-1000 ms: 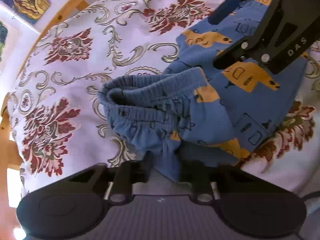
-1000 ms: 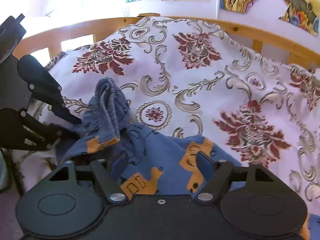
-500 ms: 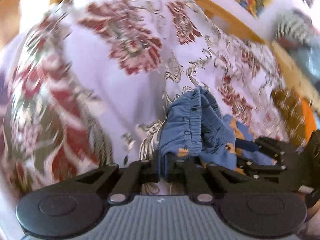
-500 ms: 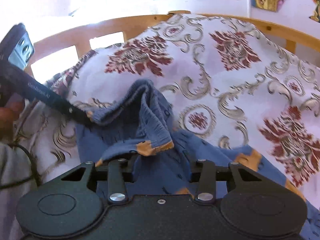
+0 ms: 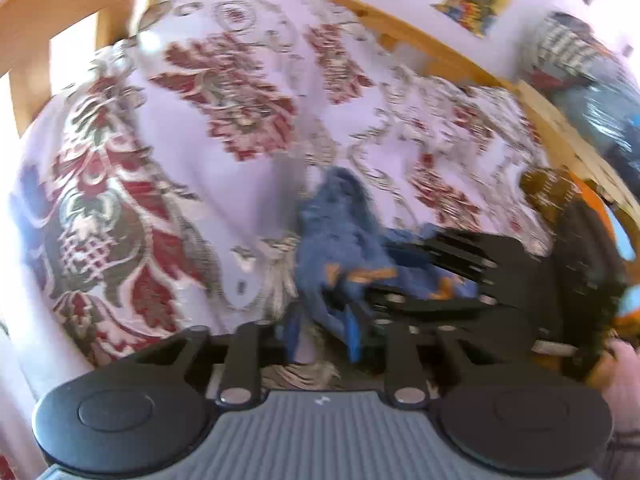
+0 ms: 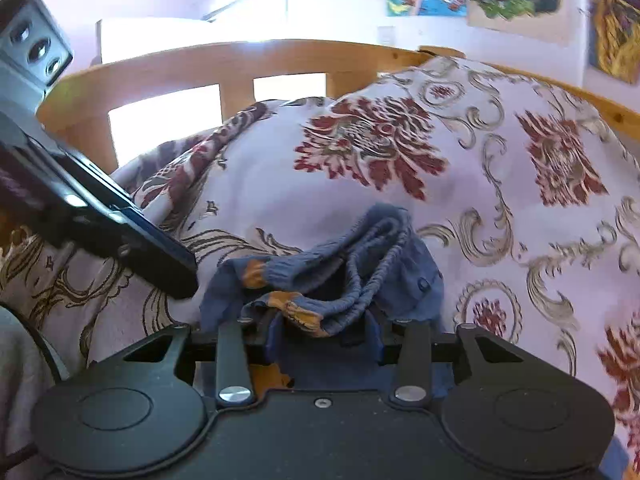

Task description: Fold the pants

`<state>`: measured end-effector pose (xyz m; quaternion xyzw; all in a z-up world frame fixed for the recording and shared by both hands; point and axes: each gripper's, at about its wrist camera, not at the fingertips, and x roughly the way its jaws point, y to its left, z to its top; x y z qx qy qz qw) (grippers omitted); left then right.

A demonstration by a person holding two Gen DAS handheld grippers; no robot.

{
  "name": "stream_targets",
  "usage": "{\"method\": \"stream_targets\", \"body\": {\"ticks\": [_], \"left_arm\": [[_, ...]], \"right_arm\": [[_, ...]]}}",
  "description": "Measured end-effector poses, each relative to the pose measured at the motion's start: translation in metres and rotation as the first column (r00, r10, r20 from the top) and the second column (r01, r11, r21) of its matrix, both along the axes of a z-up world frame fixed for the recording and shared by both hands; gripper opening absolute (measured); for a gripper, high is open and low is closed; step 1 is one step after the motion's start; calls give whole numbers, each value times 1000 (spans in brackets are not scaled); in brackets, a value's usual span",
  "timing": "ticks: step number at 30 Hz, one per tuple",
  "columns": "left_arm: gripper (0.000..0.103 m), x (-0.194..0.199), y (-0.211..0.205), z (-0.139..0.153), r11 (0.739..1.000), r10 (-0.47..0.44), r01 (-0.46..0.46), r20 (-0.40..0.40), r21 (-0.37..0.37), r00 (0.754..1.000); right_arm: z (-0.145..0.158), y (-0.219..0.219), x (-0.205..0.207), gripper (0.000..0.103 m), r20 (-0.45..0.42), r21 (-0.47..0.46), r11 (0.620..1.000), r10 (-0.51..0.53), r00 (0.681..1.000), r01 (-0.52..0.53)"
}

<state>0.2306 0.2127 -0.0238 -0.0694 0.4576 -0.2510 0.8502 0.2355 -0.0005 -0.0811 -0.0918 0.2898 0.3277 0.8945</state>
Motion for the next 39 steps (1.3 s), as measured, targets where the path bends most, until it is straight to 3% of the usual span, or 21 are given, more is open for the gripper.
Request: {"method": "stream_targets", "body": {"ticks": [5, 9, 11, 13, 16, 19, 21, 23, 25, 27, 30, 32, 33, 36, 39], "left_arm": [[36, 0, -28, 0, 982, -162, 157, 44, 104, 986], [36, 5, -44, 2, 965, -242, 234, 54, 120, 969], [41, 4, -50, 9, 956, -273, 260, 85, 139, 958], [56, 1, -59, 14, 936, -302, 268, 129, 228, 945], [56, -5, -78, 10, 863, -376, 277, 171, 422, 911], [55, -6, -95, 0, 793, -435, 288, 169, 537, 884], [52, -6, -108, -6, 743, -477, 294, 166, 602, 863], [45, -9, -120, -14, 687, -520, 295, 166, 664, 838], [23, -9, -126, -18, 668, -520, 273, 171, 693, 837], [17, -3, -123, -19, 706, -460, 240, 174, 666, 871], [11, 5, -103, -12, 816, -305, 138, 215, 562, 928], [11, 8, -81, -5, 903, -179, 66, 234, 424, 956], [10, 8, -69, -2, 934, -116, 22, 243, 358, 963], [10, 6, -32, 3, 974, 77, -129, 266, 185, 961], [10, 11, 3, -2, 969, 232, -244, 190, 41, 954]], "right_arm": [[1, -24, -3, 43, -11, 21, 999, -29, 1000, 29], [0, -39, -6, 51, -50, 35, 999, -19, 999, 21], [2, -47, -12, 60, -54, 49, 998, -25, 998, 27], [5, -57, -17, 63, -82, 95, 995, -32, 996, 40], [4, -78, -15, 65, -189, 216, 970, -67, 980, 108], [-1, -92, -6, 64, -308, 323, 925, -94, 947, 197], [-7, -98, 5, 59, -408, 380, 886, -96, 908, 264], [-15, -100, 14, 52, -488, 422, 843, -99, 867, 334], [-22, -101, 21, 42, -554, 444, 807, -94, 827, 390], [-27, -101, 25, 22, -594, 467, 773, -86, 800, 429], [-20, -101, 24, 20, -581, 515, 735, -80, 810, 442], [-9, -96, 22, 14, -548, 552, 726, -55, 835, 410], [-5, -92, 22, 13, -539, 566, 723, -39, 842, 396], [5, -73, 29, 13, -512, 581, 737, 2, 859, 345], [5, -50, 35, 13, -502, 567, 765, 27, 864, 305]]}}
